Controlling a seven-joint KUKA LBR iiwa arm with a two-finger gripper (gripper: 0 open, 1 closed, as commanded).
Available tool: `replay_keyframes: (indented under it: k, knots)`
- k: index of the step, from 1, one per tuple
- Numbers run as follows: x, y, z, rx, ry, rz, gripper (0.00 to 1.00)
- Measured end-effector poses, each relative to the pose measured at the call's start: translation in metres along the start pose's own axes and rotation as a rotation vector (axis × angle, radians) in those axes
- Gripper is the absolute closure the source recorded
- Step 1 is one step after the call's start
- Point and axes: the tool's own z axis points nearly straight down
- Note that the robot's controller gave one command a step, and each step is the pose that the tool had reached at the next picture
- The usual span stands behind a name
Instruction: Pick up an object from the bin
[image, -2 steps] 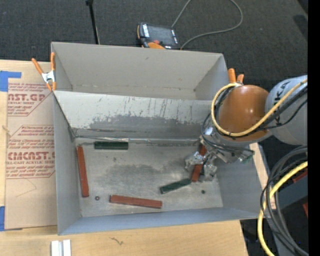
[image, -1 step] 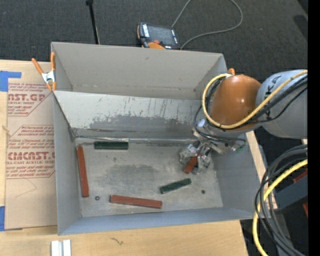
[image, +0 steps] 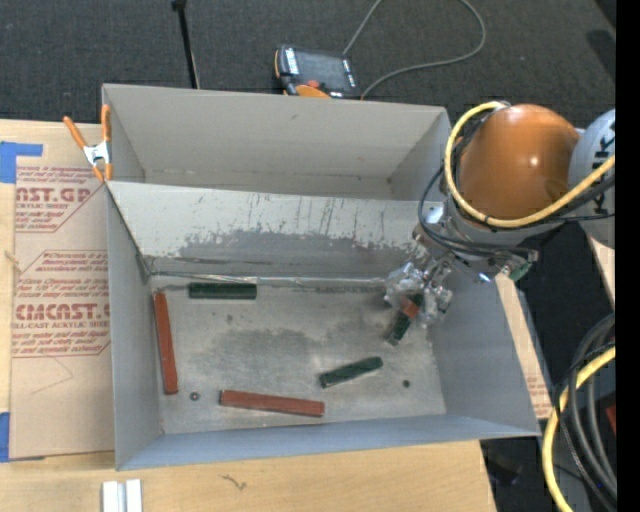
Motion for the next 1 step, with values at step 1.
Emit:
replay_keyframes:
  k: [1]
  knots:
    - [-0.0170,0.0251,-0.1050,0.000,-0.002,0.084,1.00]
